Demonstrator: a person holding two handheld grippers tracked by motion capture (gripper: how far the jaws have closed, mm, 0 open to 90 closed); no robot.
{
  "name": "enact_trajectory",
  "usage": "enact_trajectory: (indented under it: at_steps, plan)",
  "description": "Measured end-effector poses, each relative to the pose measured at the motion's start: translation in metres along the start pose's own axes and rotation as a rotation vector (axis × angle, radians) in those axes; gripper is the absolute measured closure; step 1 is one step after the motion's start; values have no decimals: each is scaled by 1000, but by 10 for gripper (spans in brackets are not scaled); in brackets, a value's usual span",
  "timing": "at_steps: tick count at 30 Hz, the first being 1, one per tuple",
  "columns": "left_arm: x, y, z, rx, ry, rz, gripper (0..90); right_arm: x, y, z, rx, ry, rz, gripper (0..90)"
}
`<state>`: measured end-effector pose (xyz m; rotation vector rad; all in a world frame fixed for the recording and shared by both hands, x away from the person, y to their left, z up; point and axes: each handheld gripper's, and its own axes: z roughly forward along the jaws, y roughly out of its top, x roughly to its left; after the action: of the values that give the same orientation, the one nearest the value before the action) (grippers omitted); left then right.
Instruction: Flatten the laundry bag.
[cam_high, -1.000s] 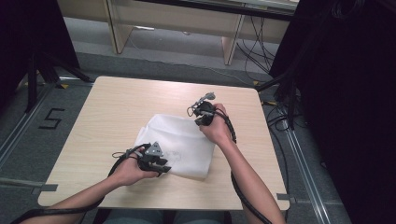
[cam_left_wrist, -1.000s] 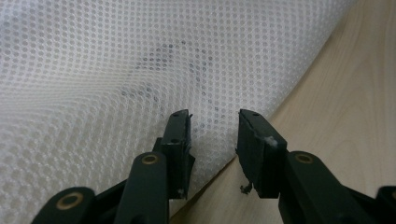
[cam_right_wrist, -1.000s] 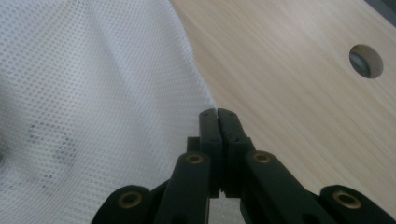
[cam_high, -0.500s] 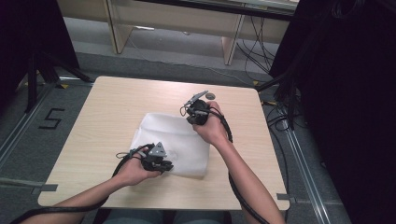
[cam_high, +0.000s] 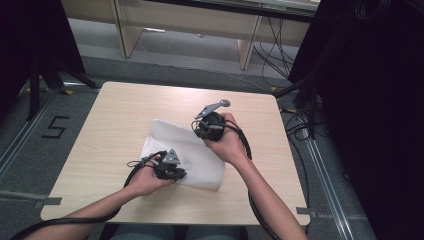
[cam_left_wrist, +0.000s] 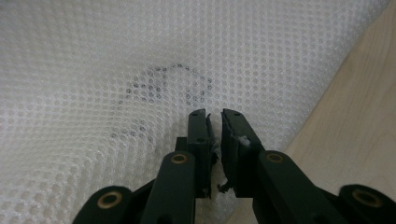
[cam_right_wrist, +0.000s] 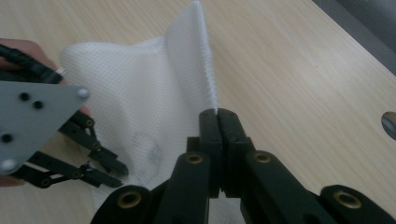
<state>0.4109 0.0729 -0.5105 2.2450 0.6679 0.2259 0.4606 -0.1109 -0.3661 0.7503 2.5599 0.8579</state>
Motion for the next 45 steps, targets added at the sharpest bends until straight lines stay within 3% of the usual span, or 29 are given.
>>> enact_trajectory:
  at_steps: [9,12,15,19,21,23,25,26,28,32,33,36,37,40,43,45]
  plan:
    - [1,-1,1,-4,2,-17,811,14,-17,-17,0,67,5,900]
    - [2,0,1,-6,0,-32,816,15,-21,-21,-26,89,-14,900]
    - [1,1,2,-4,8,-34,818,17,-22,-26,-31,99,29,900]
    - [1,2,3,-1,10,-38,819,15,-21,-31,-44,117,-1,900]
    - [1,2,4,-6,14,-51,819,19,-21,-34,-40,150,11,900]
    - [1,3,4,-5,17,-53,819,21,-21,-34,-54,146,8,900]
    - [2,3,5,-6,24,-47,819,27,-21,-38,-53,196,6,900]
    - [3,4,5,-8,19,-44,819,27,-22,-37,-72,191,-15,900]
    - [4,4,6,-1,21,-36,818,30,-22,-39,-74,203,-10,900]
    - [-3,8,1,-30,21,-43,802,28,-19,-43,-85,174,-33,900]
    - [-3,8,1,-30,21,-43,801,26,-19,-44,-78,160,-12,900]
    - [-18,13,-4,-44,-15,-1,802,19,-18,-44,-88,125,-4,900]
    - [-18,13,-4,-44,-15,-1,803,15,-17,-43,-98,117,-37,900]
    - [-34,13,0,-47,-55,20,803,13,-14,-44,-100,101,-23,900]
    - [-34,13,3,-35,-57,49,802,13,-12,-45,-101,93,-37,900]
    - [-28,14,4,-25,-38,44,808,15,-10,-47,-97,84,-19,900]
